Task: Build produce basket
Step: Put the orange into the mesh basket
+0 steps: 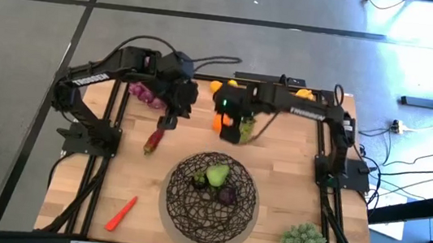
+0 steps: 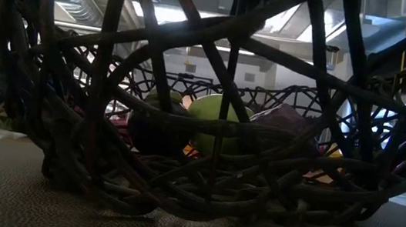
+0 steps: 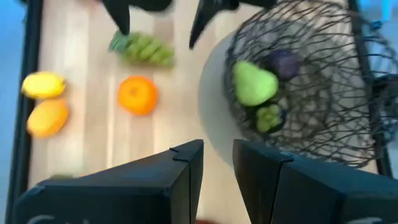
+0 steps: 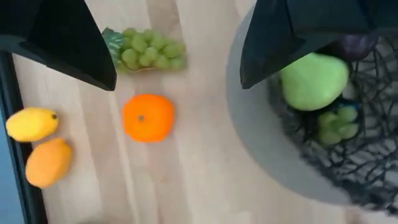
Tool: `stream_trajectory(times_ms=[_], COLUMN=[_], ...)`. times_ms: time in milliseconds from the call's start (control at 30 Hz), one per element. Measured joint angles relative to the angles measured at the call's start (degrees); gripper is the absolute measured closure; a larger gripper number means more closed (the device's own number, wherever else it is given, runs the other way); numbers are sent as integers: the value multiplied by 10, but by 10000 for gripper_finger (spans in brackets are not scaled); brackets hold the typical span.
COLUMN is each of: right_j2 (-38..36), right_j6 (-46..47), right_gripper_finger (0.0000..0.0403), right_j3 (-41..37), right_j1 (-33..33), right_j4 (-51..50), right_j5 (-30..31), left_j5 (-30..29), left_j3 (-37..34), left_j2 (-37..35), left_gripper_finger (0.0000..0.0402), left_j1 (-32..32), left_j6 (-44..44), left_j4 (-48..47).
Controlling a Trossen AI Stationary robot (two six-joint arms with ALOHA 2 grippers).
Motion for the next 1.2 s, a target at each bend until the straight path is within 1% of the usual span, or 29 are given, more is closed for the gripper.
stream_trajectory(times_ms=[100,200,400,633,833,1000,1200], right_j2=[-1,-1,0,0,0,0,0], right_j6=[-27,-30,-57,-86,-120,-132,-141], right_gripper_finger=[70,70,70,70,70,70,70], right_j3=[-13,-60,-166,-267,-347,-394,-412], right_j1=[-41,-72,-99,-116,-117,-117,-117], right_j4=[16,44,138,309,424,485,494], right_j5=[-30,-60,-75,-81,-79,-79,-80], left_j5=[0,2,1,1,1,2,1], left_j3=[0,0,0,0,0,0,0], left_j2=[0,0,0,0,0,0,0], left_gripper_finger=[325,325,325,325,325,325,325], left_j1=[22,41,79,105,115,114,114], left_j6=[2,5,4,-12,-28,-29,-31], left_j4=[-5,-5,-5,-5,-5,-5,-4])
